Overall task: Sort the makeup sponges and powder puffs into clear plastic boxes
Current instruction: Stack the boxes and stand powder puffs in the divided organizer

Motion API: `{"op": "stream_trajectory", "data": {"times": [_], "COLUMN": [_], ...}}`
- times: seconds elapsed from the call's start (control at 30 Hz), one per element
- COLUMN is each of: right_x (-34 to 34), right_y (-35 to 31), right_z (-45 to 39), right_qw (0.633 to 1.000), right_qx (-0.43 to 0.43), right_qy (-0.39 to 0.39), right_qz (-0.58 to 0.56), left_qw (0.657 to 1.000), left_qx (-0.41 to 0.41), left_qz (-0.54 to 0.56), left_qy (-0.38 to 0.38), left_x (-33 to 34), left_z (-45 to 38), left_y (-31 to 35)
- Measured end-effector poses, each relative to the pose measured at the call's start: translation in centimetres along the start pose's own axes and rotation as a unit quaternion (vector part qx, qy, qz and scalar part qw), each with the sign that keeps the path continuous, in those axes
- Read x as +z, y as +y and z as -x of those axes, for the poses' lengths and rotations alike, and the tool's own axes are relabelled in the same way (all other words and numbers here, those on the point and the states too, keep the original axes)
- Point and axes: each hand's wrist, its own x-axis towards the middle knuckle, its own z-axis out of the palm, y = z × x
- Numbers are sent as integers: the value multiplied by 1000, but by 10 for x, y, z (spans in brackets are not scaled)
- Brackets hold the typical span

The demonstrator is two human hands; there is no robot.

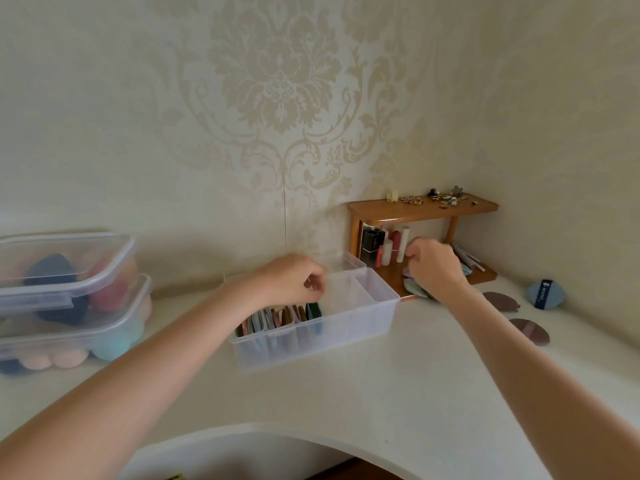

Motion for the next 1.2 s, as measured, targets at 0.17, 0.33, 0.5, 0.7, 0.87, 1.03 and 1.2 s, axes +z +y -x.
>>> {"op": "stream_trajectory", "data": {"times": [0.17, 0.33, 0.5, 0.7, 0.87, 1.03, 1.2], "right_x": [33, 22, -16, -9, 31, 30, 7], "right_y": [43, 36, -6, -74, -86, -84, -57], "right_z": [7, 14, 17, 54, 64, 65, 38], "right_qw": [989, 994, 984, 964, 984, 978, 980], "right_qx": [68, 44, -47, -156, -142, -169, -133], "right_qy": [-104, 13, 156, 70, -26, -87, -25], "right_qz": [80, 99, -66, -205, -107, -91, -147], "left_qw": [1000, 999, 998, 992, 992, 996, 999], "left_qx": [-5, -14, -10, -34, -19, 5, 14], "left_qz": [23, 44, 41, 59, 80, 75, 31], "left_qy": [3, 3, 38, 104, 98, 44, -12], "left_x": [7, 11, 11, 6, -2, 0, 2], "left_z": [-6, -6, -3, 9, 18, 16, 6], "left_y": [-4, -6, -8, -12, -10, -6, -1]}}
